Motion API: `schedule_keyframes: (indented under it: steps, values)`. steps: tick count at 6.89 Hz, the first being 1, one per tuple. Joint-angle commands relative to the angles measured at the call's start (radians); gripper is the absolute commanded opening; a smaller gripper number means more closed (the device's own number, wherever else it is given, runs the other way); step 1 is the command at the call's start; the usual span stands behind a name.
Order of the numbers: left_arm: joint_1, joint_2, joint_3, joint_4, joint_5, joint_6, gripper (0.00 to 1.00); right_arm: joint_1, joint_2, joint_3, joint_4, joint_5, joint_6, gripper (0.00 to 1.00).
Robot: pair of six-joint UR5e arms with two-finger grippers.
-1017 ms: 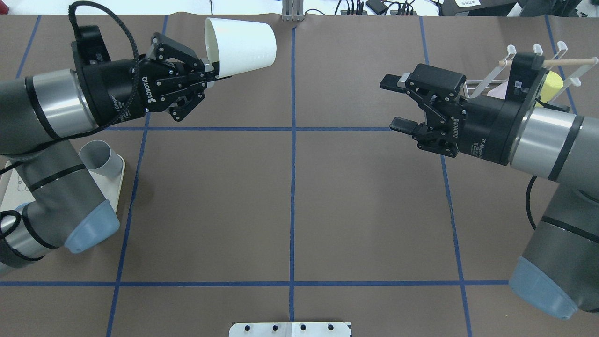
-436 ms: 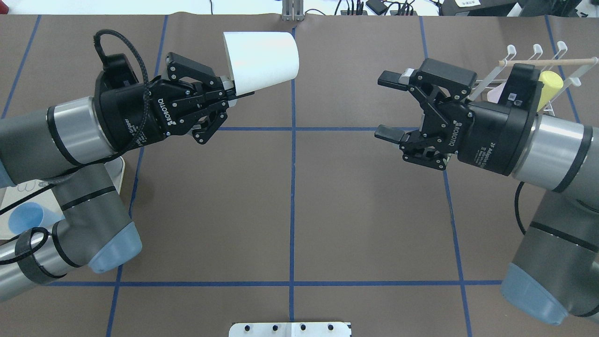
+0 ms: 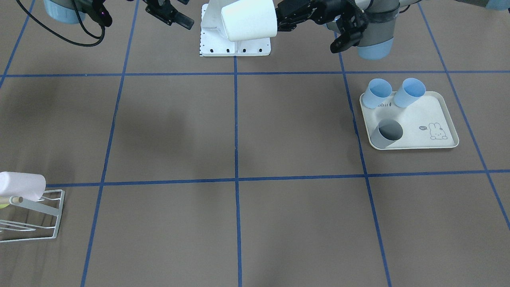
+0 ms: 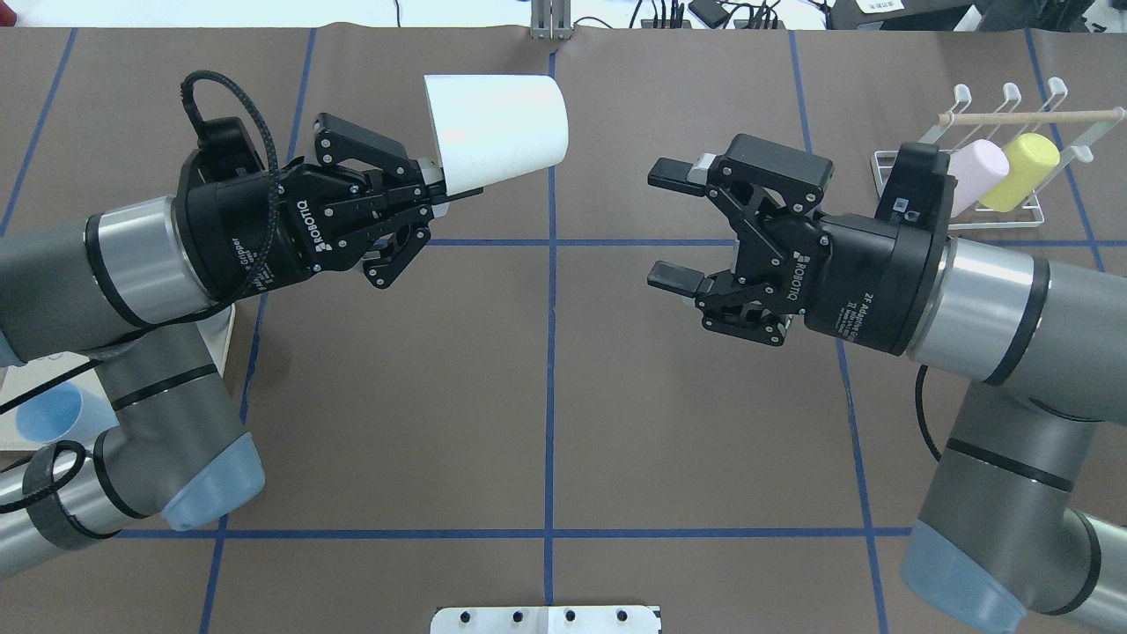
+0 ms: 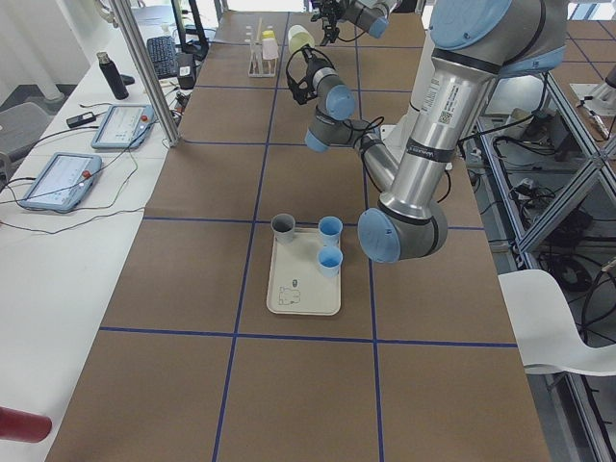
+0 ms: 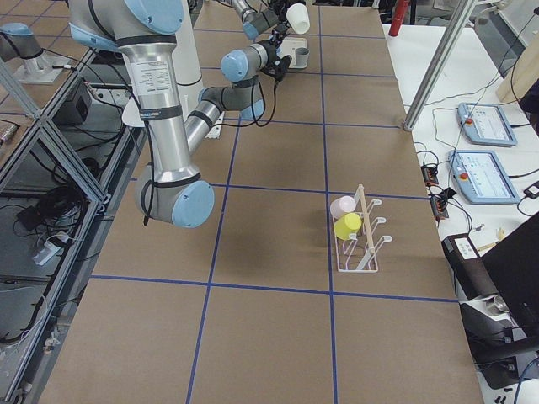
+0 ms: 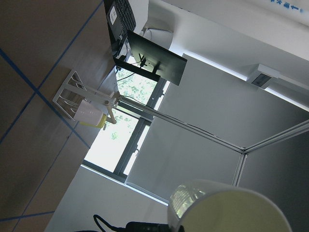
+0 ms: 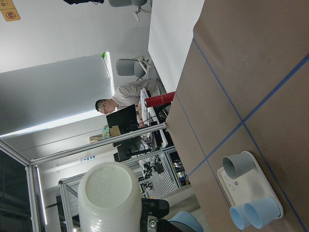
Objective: Transfer IKEA cup to right arm and place on rack
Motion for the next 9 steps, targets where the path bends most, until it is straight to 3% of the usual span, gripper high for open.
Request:
schedule_keyframes:
  steps: [1,9]
  values:
    - [0.03,0.002,-0.014,0.013,0.002,0.01,0.0,-0.016,0.033,-0.018,0.007,-0.005,0.003,1.0]
    - [0.144,-0.007,-0.028,0.023,0.08,0.015,0.0,-0.011,0.056,-0.01,0.003,-0.037,0.003,1.0]
